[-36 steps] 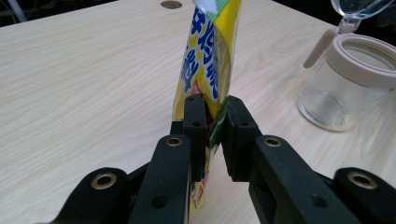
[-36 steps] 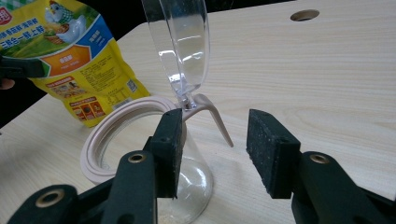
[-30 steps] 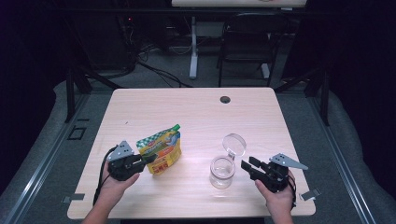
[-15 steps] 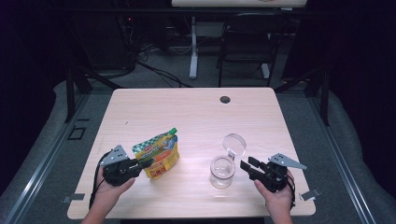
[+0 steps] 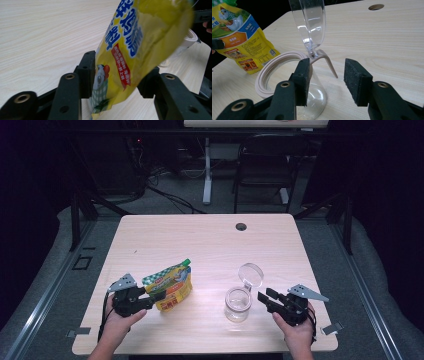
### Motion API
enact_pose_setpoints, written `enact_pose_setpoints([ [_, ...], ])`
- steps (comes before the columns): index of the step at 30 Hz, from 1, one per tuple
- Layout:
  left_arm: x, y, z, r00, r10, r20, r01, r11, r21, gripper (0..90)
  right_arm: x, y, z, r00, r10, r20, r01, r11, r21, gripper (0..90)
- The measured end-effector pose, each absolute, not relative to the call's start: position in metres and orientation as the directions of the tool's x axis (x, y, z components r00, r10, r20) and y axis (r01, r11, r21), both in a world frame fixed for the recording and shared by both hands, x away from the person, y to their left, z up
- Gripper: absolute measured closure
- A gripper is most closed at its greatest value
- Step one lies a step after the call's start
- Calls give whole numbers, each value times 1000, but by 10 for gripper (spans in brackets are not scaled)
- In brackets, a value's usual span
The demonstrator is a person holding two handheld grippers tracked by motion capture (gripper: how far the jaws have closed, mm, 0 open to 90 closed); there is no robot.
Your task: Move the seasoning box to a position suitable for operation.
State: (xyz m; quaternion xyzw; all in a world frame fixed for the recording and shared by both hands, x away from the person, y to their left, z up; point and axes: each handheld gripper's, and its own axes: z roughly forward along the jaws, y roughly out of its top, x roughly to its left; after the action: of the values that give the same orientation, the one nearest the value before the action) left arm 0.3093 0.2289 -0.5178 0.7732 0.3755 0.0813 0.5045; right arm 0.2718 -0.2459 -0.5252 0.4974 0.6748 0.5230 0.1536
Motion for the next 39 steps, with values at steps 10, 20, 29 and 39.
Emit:
enact_pose_setpoints([
  [10,320,225,-532,689,650,-320,549,-179,817,423,272,-246,-525,-460,830,315,510,-44,859,560],
  [20,323,224,-540,686,639,-348,563,-162,810,399,272,-245,-525,-463,829,315,508,-43,860,560],
  [29,326,223,-544,677,627,-385,577,-127,807,390,272,-244,-525,-464,829,311,509,-38,860,560],
  [39,328,217,-550,676,637,-370,587,-161,794,379,271,-244,-525,-467,827,315,507,-42,861,559],
])
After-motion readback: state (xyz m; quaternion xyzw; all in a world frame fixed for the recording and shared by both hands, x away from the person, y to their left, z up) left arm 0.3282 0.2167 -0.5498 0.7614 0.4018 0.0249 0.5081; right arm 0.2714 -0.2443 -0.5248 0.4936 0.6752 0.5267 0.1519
